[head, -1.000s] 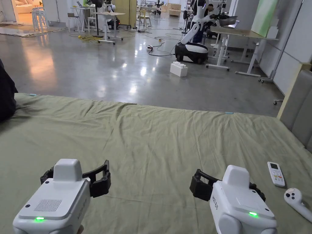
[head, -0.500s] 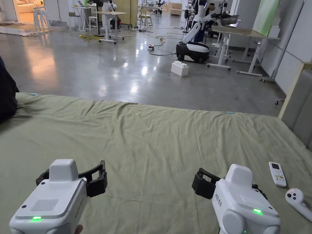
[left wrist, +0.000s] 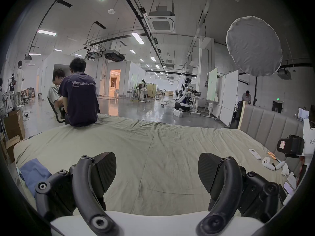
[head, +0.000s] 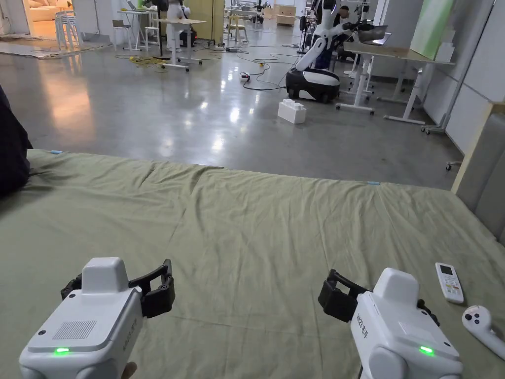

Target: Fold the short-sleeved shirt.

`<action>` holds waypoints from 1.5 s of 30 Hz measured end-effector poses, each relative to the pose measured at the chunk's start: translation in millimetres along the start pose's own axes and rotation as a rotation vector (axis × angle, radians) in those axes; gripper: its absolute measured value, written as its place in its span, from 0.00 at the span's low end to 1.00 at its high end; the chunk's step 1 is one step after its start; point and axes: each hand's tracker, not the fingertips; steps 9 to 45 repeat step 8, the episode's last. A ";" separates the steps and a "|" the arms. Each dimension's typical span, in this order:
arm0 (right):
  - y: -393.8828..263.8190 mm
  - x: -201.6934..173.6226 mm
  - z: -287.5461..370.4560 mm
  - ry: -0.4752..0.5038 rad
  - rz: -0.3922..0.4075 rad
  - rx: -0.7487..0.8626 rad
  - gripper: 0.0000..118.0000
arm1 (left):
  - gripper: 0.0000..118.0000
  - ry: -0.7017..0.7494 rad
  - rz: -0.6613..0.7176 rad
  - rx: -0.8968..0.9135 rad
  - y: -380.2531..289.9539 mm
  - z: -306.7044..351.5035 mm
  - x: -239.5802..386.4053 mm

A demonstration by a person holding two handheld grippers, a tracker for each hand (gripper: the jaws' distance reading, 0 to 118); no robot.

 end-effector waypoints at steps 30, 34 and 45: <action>-5.4 -4.6 1.6 -0.018 0.108 0.065 1.00 | 0.83 -0.008 -0.031 0.026 0.0 0.7 4.3; -5.4 -4.6 1.6 -0.018 0.108 0.065 1.00 | 0.83 -0.008 -0.031 0.026 0.0 0.7 4.3; -5.4 -4.6 1.6 -0.018 0.108 0.065 1.00 | 0.83 -0.008 -0.031 0.026 0.0 0.7 4.3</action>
